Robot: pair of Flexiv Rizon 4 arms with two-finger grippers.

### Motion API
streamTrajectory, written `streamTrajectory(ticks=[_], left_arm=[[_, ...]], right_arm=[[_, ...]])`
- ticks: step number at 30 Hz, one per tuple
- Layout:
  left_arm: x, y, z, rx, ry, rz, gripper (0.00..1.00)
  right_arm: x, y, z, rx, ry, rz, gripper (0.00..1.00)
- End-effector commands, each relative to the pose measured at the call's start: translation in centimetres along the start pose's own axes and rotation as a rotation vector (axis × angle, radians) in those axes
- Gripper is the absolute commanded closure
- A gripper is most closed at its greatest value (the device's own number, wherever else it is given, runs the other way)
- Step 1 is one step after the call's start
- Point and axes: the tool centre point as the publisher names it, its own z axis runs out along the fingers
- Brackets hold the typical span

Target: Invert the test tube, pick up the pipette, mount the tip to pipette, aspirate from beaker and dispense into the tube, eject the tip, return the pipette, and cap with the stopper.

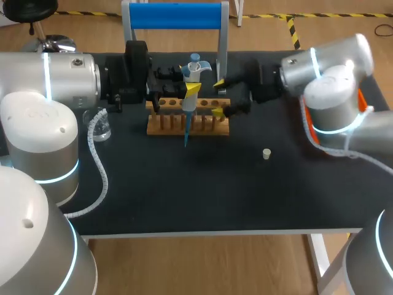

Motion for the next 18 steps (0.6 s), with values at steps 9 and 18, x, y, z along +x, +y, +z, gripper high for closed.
streamTrajectory(ticks=[9,18], left_arm=[[0.0,0.0,0.1,-0.001,-0.001,0.000,1.00],[0.0,0.0,0.1,-0.001,-0.001,0.000,1.00]], right_arm=[[6.1,4.1,-5.4,-0.179,0.031,-0.045,0.00],[8.9,6.6,-7.7,-0.327,0.022,-0.028,0.00]])
